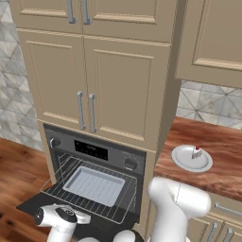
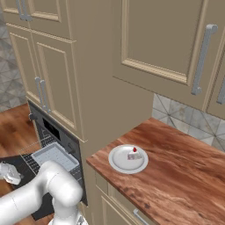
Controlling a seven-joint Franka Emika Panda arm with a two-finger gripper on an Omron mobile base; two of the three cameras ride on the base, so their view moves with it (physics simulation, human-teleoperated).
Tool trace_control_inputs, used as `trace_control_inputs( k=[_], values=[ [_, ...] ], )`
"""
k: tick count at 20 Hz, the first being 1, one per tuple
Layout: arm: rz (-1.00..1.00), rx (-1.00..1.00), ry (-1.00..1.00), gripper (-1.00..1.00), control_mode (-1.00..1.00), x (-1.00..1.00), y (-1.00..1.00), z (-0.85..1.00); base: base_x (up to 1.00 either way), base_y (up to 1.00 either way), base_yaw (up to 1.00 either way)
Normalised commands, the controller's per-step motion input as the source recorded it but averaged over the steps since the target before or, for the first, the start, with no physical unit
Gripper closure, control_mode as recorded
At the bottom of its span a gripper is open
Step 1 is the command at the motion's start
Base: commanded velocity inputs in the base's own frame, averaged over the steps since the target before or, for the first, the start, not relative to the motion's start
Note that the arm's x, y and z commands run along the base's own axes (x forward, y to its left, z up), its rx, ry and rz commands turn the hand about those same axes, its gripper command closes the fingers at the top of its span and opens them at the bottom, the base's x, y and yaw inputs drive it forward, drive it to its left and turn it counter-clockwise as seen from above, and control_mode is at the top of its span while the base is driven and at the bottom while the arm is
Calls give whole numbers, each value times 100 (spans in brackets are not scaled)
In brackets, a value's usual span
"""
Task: Take the baked cake out of the oven and place it on the plate for cooling. Then close the oven door.
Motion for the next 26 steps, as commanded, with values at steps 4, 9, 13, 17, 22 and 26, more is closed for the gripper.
trace_control_inputs(
  k=[4,9,13,17,22,26],
  values=[
    [0,7,0,100,-100,38,8,-17,0,0,0],
    [0,7,0,100,-100,43,1,-29,0,0,0],
    [0,3,0,100,-100,27,16,-43,0,0,0],
    [0,1,0,100,-100,8,32,-46,0,0,0],
    [0,3,0,100,-100,19,23,-32,0,0,0],
    [0,4,0,100,-100,39,10,-23,0,0,0]
  ],
)
